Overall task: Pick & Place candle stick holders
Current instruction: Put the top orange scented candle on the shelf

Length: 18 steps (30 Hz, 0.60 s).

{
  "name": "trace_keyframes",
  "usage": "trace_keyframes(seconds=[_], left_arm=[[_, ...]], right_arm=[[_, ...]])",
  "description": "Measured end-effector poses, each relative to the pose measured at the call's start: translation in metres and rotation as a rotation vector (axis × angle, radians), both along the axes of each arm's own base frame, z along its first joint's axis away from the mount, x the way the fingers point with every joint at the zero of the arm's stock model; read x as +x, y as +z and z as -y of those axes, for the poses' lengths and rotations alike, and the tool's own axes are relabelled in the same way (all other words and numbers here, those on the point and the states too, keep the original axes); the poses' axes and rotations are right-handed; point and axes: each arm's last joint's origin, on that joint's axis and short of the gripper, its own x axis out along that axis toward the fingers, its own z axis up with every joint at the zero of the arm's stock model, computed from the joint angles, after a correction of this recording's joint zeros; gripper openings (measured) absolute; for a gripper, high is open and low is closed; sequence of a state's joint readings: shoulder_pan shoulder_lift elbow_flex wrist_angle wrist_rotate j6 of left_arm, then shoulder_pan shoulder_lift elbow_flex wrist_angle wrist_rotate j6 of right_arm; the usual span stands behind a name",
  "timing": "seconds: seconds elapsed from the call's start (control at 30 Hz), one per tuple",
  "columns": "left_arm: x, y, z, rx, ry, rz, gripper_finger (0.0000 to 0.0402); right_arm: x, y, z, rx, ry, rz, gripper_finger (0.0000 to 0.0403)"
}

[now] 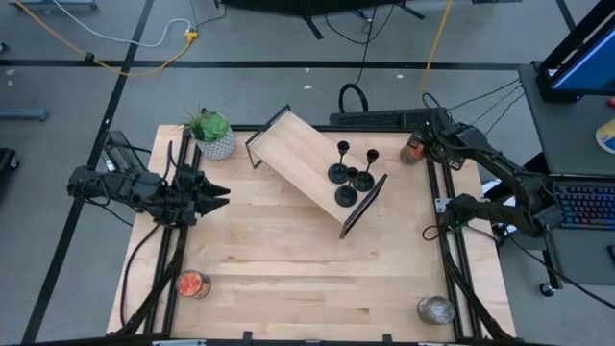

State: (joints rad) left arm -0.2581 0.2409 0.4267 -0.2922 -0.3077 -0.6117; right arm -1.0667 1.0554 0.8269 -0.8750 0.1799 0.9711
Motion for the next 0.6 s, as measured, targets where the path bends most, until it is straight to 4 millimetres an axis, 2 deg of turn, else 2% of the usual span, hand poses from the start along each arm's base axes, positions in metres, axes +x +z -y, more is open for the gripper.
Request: trace_keyframes(seconds=[0.3,0.6], left_arm=[[0.016,0.013,0.004,0.118,0.001,0.104,0.0216],[0.045,0.007,0.012,0.179,-0.009,0.055,0.0216]], right_arm=[[-0.004,0.01,-0.031,0.054,0.069,-0.027,0.0],[-0.002,0.008,-0.059,0.246,0.198,-0.047,0.0]])
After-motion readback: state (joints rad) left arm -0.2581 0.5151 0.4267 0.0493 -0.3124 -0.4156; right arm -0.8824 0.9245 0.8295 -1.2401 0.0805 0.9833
